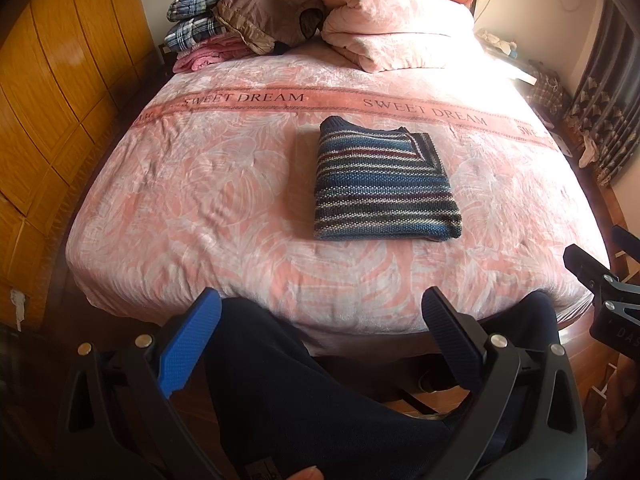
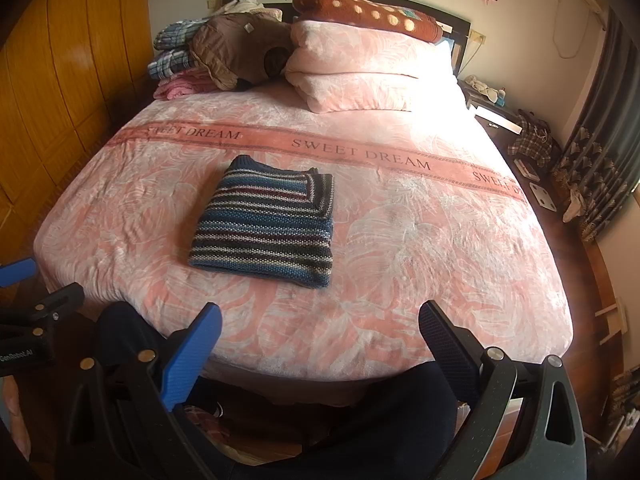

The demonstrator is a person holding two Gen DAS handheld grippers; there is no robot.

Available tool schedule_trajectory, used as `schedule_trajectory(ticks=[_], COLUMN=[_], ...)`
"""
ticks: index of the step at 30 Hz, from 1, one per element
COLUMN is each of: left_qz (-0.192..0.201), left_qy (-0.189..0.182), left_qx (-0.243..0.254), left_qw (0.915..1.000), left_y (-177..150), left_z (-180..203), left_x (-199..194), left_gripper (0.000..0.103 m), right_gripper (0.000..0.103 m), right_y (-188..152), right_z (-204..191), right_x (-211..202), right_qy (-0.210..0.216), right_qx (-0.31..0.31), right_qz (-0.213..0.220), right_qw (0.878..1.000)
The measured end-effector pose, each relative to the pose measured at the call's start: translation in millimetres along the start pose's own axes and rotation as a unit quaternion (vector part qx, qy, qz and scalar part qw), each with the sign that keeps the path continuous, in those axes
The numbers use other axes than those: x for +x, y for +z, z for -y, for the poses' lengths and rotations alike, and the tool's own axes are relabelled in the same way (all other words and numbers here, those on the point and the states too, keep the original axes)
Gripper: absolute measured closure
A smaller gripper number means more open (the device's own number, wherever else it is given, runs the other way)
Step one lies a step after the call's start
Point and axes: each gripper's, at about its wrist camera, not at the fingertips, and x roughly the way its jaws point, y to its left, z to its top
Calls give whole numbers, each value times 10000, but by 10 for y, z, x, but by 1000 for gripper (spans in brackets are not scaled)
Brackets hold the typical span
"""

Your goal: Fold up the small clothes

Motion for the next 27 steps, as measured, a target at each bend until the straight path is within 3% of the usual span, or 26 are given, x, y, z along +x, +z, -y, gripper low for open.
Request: schedule_trajectory(ticks=[27], left_qz=[14], left_qy=[13], left_qx=[14], left_qw=[10000], left_y=[-41], left_z=[5], left_x=[17], left_gripper=[3], right_gripper=[4], right_y=[-6], right_z=[6], right_x=[0], right_qy=[2], right_qx=[8], right_qz=[10], right_qw=[10000])
